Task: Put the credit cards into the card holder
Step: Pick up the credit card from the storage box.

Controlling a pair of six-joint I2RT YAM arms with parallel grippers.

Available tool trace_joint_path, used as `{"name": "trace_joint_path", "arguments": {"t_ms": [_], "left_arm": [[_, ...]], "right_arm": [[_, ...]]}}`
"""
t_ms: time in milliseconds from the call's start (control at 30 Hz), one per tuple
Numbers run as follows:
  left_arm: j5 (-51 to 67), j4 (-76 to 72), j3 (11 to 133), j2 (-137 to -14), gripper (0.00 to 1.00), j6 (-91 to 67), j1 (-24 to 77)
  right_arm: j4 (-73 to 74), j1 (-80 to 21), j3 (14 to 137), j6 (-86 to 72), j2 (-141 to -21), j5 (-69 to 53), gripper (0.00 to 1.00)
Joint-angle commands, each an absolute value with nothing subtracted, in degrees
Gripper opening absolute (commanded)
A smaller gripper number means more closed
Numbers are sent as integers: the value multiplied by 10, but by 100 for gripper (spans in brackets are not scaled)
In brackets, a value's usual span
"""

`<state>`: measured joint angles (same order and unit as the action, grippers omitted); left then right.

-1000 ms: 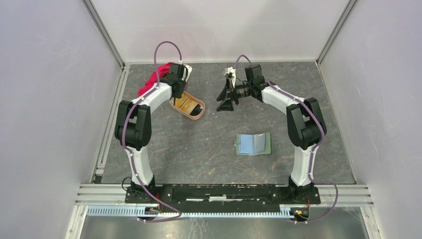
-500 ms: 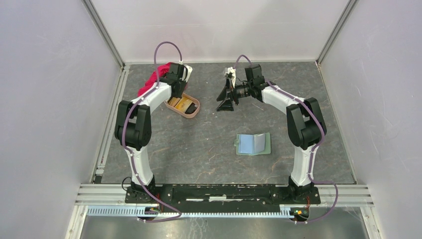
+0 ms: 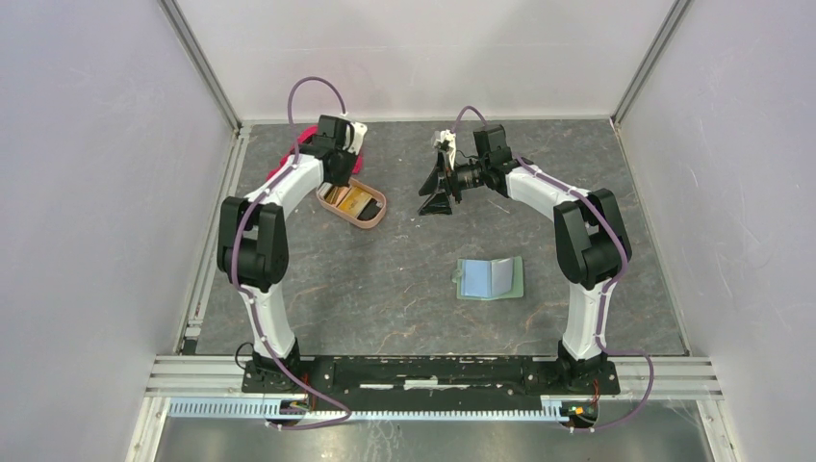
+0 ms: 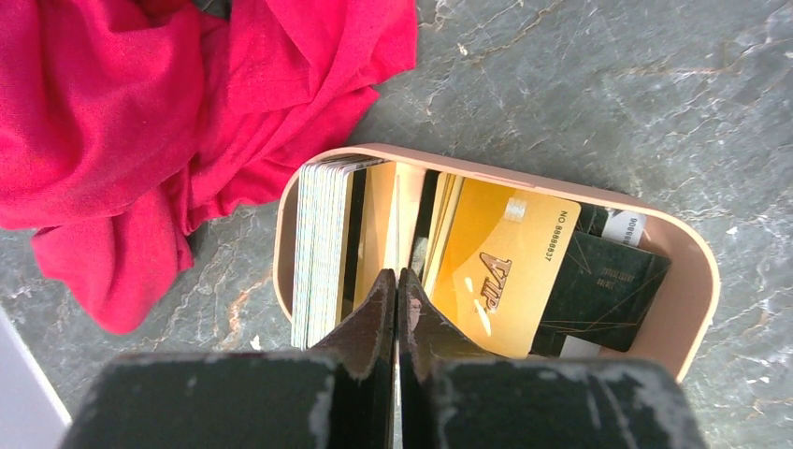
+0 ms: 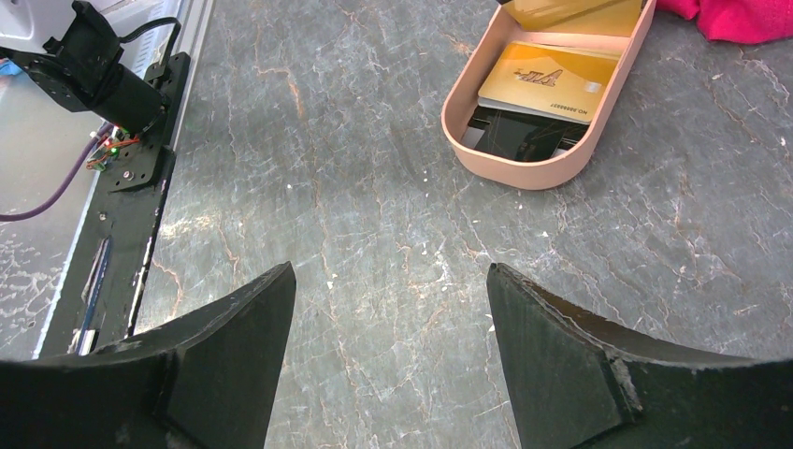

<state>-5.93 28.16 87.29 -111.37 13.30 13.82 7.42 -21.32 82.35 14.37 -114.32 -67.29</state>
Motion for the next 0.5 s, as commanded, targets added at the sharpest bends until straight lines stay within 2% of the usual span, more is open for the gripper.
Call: {"name": "trace_joint_path", "arguments": {"t_ms": [0, 233, 333, 367, 467], "left_arm": [[5, 298, 903, -1073, 2, 99, 129], [116, 285, 896, -994, 2, 52, 123], [218, 238, 851, -938, 2, 8, 119], [287, 208, 826, -918, 2, -25, 116], [440, 40, 723, -866, 2, -177, 116]], "right_arm": [[76, -211, 824, 158, -1128, -682, 82], [122, -212, 833, 210, -1085, -646, 82], [216, -212, 856, 290, -1046, -621, 82], [262, -211, 861, 324, -1026, -605, 82], [338, -201, 847, 366, -951, -597, 83]]}}
